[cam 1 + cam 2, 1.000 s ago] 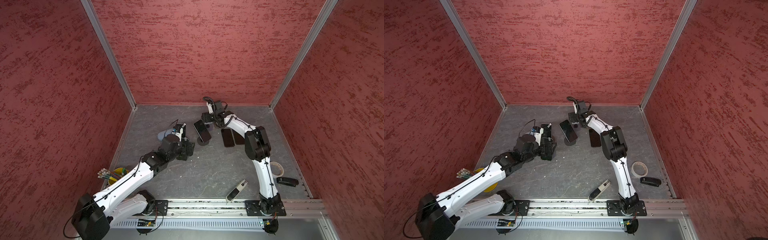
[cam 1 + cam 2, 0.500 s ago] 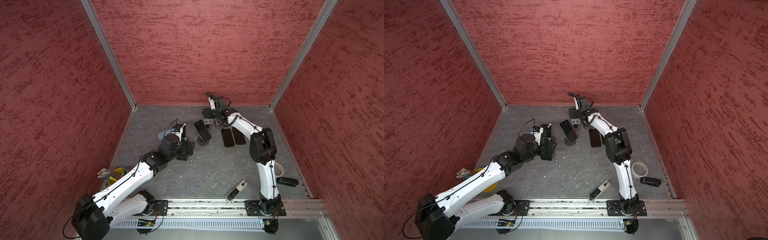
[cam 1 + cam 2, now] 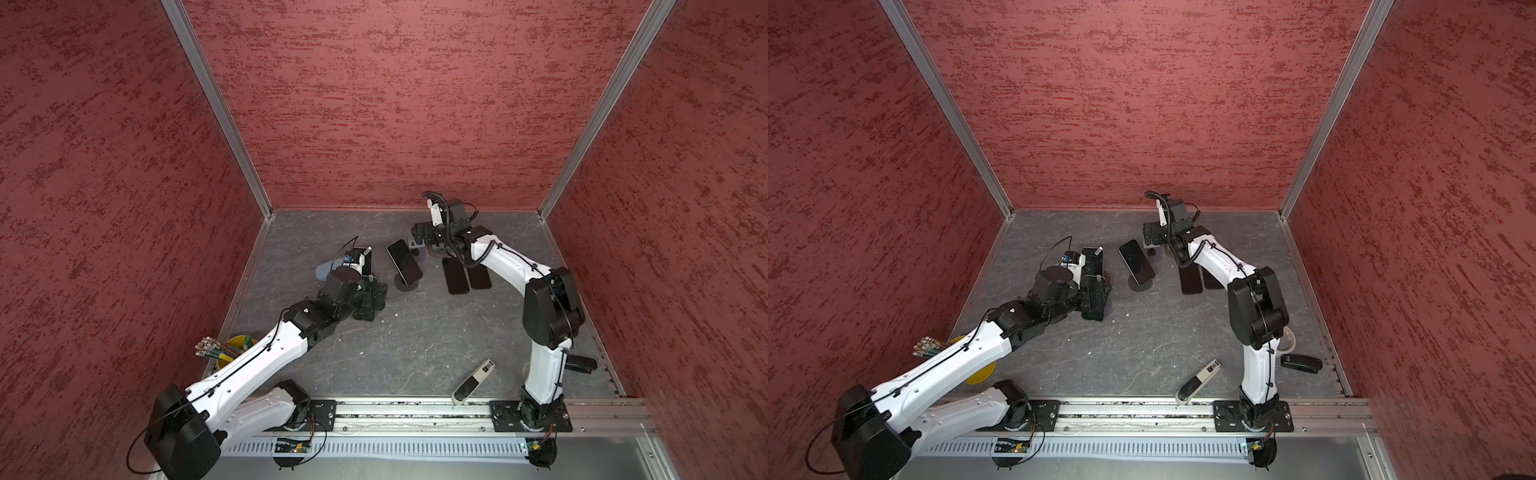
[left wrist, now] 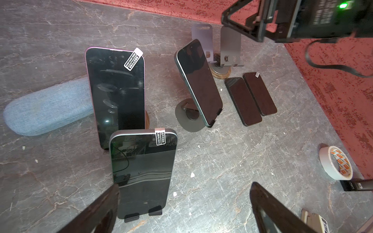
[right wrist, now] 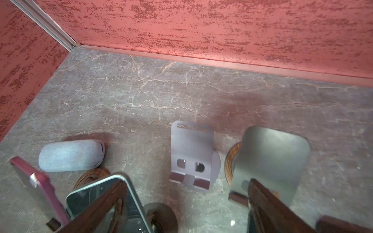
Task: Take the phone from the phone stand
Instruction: 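Set the grey stand upright beside the silver stand and release it, then reach the right gripper to a black phone on its stand and grasp it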
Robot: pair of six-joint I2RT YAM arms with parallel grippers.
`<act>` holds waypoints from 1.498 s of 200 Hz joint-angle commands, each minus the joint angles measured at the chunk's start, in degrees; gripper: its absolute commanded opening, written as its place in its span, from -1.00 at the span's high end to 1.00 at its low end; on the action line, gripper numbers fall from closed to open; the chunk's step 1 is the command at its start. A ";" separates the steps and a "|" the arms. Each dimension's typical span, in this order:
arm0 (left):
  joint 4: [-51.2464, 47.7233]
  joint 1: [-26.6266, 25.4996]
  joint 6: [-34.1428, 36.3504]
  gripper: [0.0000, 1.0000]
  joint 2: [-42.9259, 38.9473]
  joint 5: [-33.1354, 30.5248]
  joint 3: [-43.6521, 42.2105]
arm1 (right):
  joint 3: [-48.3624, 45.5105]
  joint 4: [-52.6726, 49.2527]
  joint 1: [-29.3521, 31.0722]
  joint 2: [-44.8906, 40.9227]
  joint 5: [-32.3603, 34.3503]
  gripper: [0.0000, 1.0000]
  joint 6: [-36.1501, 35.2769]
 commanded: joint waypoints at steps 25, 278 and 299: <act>-0.74 -0.27 -0.04 -0.99 1.70 -1.98 1.89 | -6.98 3.97 -0.28 -7.11 -3.36 -0.94 0.36; 2.25 -1.99 -1.19 -0.99 7.34 0.13 4.86 | -29.02 25.03 4.64 -12.10 -14.89 -0.97 3.90; 2.37 -2.07 -1.12 -0.99 7.10 0.12 4.80 | -27.18 23.89 4.68 -10.38 -13.88 -0.97 2.79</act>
